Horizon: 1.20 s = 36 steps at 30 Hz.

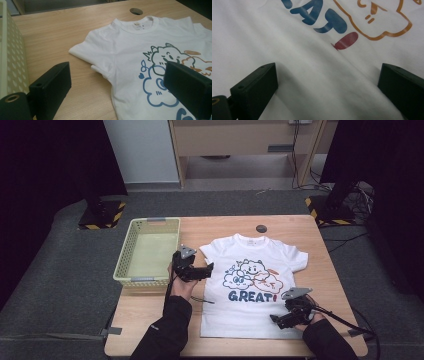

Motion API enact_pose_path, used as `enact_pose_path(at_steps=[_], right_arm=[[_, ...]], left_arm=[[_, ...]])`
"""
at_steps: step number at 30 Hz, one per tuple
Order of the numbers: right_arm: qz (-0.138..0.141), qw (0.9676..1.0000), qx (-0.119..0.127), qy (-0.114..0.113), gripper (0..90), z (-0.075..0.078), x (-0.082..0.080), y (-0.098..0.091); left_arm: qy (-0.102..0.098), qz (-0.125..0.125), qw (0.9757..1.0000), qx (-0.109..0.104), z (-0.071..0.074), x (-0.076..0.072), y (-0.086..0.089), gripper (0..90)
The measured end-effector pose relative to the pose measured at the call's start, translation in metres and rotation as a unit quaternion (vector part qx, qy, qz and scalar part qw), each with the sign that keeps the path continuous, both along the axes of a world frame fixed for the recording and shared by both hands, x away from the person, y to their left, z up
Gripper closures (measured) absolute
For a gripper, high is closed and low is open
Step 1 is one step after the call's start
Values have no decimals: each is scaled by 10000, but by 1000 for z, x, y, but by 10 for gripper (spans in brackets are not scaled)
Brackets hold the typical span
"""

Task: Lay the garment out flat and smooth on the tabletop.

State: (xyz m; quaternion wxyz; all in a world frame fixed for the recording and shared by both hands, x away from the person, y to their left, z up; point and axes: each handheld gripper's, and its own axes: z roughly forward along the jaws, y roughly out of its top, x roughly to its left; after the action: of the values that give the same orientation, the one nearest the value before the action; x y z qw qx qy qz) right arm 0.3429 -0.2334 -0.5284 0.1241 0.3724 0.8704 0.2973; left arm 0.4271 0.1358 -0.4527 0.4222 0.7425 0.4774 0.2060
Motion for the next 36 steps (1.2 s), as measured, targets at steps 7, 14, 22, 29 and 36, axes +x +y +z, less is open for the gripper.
enact_pose_path(at_steps=[7, 14, 22, 29, 36], right_arm=[[87, 10000, 13, -23, 26, 0, 0, -3], [130, 9999, 25, -30, 25, -1, 0, -3], [146, 9999, 24, -29, 24, -1, 0, -3], [180, 9998, 6, -12, 17, -1, -1, -4], [208, 9998, -4, -6, 12, -1, -2, -4]], left_arm=[[-69, 100, 9999, 24, 3, 9, -4, 83], [25, 137, 9997, 212, -3, 20, -12, 87], [15, 174, 9996, 232, -5, 33, -22, 93], [1, 191, 9993, 329, -7, 41, -26, 102], [95, 308, 9991, 267, -12, 52, -25, 102]])
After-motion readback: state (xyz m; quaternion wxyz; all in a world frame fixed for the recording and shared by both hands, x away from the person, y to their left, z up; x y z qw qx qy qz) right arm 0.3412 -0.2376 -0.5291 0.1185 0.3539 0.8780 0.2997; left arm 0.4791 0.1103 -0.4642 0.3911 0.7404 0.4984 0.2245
